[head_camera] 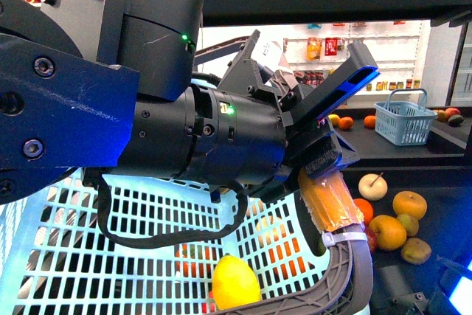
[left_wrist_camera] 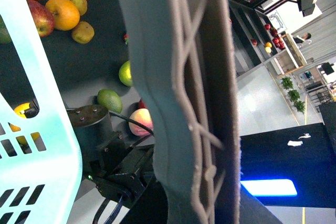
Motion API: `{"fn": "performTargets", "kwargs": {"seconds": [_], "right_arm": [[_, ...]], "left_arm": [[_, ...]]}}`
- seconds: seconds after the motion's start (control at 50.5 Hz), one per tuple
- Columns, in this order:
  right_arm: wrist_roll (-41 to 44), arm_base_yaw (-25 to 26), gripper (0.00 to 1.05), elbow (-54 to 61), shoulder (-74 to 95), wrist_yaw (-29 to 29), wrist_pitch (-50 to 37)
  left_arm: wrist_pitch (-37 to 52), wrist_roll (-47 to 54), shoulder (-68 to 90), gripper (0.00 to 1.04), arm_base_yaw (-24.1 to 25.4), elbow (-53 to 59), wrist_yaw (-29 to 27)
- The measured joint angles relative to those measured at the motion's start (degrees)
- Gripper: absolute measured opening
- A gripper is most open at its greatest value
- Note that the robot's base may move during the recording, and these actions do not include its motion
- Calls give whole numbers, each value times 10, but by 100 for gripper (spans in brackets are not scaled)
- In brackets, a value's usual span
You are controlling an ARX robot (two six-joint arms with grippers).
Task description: Pick lemon from shelf
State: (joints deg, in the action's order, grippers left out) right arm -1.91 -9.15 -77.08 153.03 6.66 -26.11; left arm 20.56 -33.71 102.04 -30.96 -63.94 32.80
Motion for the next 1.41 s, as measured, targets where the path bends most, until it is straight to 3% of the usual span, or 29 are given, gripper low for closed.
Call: {"fn": "performTargets", "kwargs": {"seconds": [0.515,0.792,0.97,1.148,1.405], "right_arm": [[0,-8,97,-89,41,40,8],[0,-7,60,-102,45,37,17],[0,0,57,-98,38,28,35],[17,30,57,-29,-16,17,54],[68,116,56,57,-141,16,56]], "left_arm": [[0,2,0,9,0,0,0],[0,4,0,9,0,0,0],[0,6,0,9,0,0,0],[0,3,0,8,0,0,4],[0,1,0,8,0,0,4]]}}
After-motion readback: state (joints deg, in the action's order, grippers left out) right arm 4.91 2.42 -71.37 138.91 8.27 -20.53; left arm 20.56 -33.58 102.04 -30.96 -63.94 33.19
